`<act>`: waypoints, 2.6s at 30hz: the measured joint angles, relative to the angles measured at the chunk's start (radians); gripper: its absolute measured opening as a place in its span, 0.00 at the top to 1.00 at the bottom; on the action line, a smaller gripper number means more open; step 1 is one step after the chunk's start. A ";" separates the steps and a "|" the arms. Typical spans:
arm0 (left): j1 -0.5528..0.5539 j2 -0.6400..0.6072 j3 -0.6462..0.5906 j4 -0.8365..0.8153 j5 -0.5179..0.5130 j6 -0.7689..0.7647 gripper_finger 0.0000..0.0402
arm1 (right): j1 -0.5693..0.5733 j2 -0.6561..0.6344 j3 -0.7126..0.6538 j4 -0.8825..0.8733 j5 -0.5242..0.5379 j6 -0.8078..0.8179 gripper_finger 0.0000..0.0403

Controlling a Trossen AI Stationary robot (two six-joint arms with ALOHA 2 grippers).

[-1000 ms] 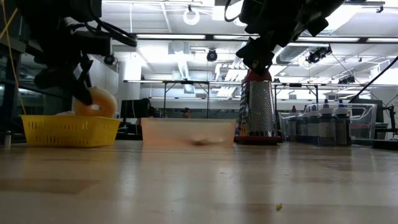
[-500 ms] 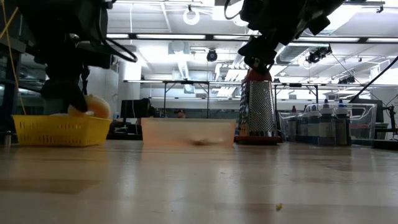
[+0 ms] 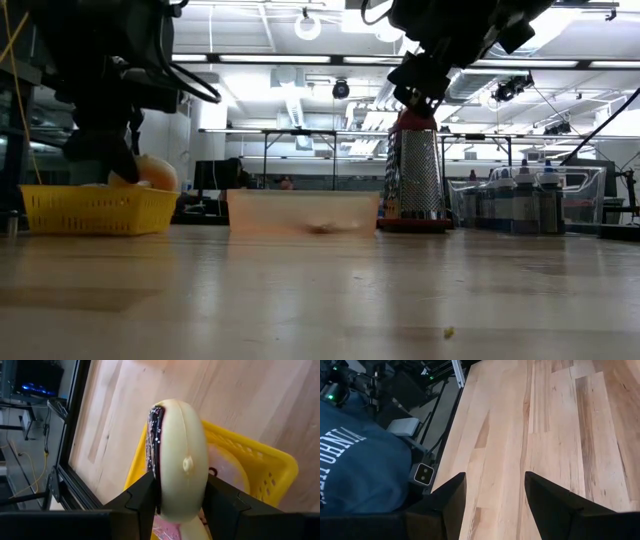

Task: Pick & Place Food Item
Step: Put the black donut into the yellow bin

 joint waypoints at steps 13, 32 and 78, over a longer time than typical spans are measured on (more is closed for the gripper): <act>-0.014 0.000 0.000 0.006 0.003 -0.027 0.67 | -0.001 0.000 0.000 0.000 0.000 0.000 0.53; -0.014 0.000 0.000 -0.015 0.059 0.010 0.65 | -0.001 0.000 0.000 0.000 0.000 0.000 0.53; -0.014 -0.003 0.076 -0.198 0.114 -0.005 0.51 | -0.001 0.000 0.000 -0.002 -0.007 0.000 0.53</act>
